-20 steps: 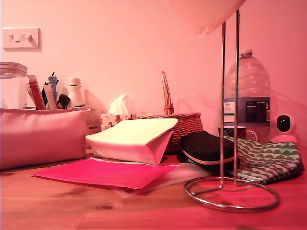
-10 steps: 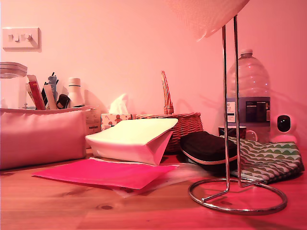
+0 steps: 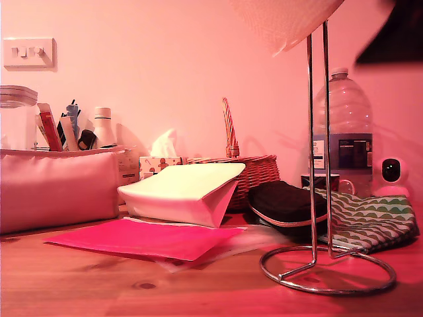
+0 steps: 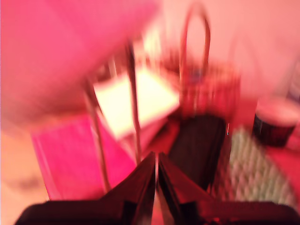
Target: Insert the paper towel roll into the metallic stand.
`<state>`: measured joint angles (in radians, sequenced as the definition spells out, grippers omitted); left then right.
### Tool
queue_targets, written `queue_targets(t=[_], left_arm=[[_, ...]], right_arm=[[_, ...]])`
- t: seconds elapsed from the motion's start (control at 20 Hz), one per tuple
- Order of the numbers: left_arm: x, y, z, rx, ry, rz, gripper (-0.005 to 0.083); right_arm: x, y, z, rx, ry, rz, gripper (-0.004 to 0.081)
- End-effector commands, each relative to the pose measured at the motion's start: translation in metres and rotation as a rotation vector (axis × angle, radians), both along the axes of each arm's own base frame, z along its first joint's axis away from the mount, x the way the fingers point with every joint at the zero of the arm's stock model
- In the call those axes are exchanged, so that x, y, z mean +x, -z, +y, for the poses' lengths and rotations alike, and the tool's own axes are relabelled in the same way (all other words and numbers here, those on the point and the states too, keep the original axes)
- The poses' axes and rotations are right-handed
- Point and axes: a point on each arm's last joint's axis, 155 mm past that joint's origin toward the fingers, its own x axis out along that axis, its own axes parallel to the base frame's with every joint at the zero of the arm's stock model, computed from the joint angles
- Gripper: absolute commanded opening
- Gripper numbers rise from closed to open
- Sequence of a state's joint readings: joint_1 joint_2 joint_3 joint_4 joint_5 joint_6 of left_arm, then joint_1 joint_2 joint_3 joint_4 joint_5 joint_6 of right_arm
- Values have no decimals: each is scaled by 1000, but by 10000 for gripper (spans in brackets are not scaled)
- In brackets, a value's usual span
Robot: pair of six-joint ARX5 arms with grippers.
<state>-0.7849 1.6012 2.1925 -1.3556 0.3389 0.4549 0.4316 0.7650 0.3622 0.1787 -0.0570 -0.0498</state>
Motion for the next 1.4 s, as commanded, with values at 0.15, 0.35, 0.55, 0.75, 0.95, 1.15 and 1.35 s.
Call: queue_targets(t=[0.15, 0.35, 0.55, 0.75, 0.95, 1.15, 1.35], left_arm=[[4, 1, -1, 4, -10, -1, -24], [4, 1, -1, 3, -9, 0, -24], [4, 1, -1, 4, -9, 0, -24], [4, 1, -1, 4, -10, 0, -24], [8, 3, 3, 20, -38, -7, -24], [10, 4, 4, 27, -53, -7, -24], [12, 5, 6, 31, -68, -8, -24]], right_arm=[[19, 10, 5, -1, 17, -6, -13], [26, 23, 9, -12, 9, 19, -13], [30, 32, 18, -8, -23, 32, -13], [27, 27, 28, 12, -74, 15, -13], [24, 27, 33, 18, -105, 20, -13], [20, 27, 39, 22, -137, 22, -13], [16, 27, 46, 25, -165, 23, -13]])
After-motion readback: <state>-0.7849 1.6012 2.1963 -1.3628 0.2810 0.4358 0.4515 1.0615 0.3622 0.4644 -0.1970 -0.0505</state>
